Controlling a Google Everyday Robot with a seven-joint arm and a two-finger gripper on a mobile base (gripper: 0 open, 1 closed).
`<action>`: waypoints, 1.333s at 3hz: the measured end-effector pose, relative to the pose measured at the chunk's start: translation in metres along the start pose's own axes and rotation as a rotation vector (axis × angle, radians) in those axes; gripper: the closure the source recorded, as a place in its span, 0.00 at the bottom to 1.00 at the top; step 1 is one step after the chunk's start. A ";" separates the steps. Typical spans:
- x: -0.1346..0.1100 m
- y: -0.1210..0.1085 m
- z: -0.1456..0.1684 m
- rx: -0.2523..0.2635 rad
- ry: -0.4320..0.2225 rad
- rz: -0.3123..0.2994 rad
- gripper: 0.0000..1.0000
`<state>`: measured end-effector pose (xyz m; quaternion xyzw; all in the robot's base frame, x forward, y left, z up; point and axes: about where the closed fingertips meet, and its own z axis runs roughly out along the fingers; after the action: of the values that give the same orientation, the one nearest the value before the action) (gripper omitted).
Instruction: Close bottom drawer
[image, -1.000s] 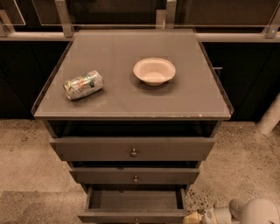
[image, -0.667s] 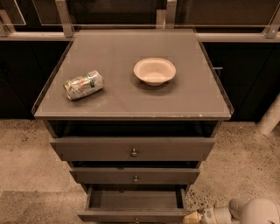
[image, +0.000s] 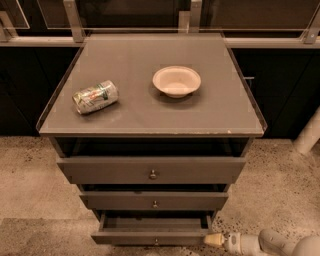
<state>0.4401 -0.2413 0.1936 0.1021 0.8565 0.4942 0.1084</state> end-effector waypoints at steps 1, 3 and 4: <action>-0.016 0.022 0.007 -0.025 -0.099 -0.053 1.00; -0.010 0.020 0.013 0.019 -0.092 -0.102 1.00; -0.002 0.011 0.022 0.071 -0.078 -0.134 1.00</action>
Offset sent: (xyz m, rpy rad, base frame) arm 0.0145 0.0069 0.0144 -0.0006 -0.0808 -0.0509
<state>0.4487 -0.2183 0.1924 0.0672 0.8736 0.4508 0.1708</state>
